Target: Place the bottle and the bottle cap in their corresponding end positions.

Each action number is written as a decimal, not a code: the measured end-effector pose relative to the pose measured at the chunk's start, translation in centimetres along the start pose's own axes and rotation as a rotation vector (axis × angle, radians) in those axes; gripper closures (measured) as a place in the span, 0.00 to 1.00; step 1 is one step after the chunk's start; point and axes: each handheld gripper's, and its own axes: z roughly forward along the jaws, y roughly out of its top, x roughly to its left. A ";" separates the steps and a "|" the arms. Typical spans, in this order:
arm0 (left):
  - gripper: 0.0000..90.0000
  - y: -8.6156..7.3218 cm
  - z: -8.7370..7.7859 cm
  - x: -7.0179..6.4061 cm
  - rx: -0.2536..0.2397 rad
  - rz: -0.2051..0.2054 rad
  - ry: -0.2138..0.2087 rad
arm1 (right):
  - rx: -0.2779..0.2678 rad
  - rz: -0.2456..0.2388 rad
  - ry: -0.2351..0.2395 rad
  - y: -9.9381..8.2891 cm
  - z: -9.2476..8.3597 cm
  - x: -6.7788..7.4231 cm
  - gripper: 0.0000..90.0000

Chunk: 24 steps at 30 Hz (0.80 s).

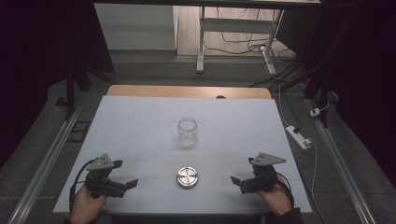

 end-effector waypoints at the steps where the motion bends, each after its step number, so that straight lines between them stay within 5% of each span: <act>1: 0.00 -0.3 -0.3 0.0 0.000 -0.005 0.008 | 0.000 0.009 -0.006 -0.2 -0.3 -0.1 0.00; 13: 0.00 -3.3 -2.6 0.2 0.010 -0.083 0.061 | 0.017 0.062 -0.063 -2.2 -2.5 -1.0 0.00; 24: 0.00 -4.8 -3.6 0.1 0.028 -0.114 0.103 | 0.048 0.120 -0.088 -3.5 -3.8 -1.3 0.00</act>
